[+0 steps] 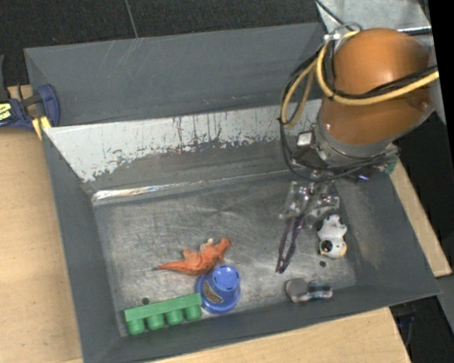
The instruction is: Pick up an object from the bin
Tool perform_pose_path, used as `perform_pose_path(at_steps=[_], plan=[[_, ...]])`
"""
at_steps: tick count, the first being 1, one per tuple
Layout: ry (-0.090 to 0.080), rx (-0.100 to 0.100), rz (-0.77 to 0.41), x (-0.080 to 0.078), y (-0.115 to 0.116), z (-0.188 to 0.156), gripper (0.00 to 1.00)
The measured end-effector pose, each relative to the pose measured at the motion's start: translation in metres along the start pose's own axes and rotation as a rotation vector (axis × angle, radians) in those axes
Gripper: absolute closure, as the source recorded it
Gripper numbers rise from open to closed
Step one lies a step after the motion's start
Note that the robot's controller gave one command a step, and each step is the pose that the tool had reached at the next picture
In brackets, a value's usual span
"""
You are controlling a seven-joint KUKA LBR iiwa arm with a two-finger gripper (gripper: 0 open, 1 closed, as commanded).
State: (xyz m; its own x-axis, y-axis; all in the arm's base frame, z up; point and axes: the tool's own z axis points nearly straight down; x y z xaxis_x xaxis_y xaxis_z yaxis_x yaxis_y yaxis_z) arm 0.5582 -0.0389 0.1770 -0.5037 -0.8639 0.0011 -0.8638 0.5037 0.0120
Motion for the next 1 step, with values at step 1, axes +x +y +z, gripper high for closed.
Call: perform_pose_path(at_steps=[1], plan=[[-0.002, 0.011, -0.008, -0.0036, 0.0039, -0.0639, 1.0]])
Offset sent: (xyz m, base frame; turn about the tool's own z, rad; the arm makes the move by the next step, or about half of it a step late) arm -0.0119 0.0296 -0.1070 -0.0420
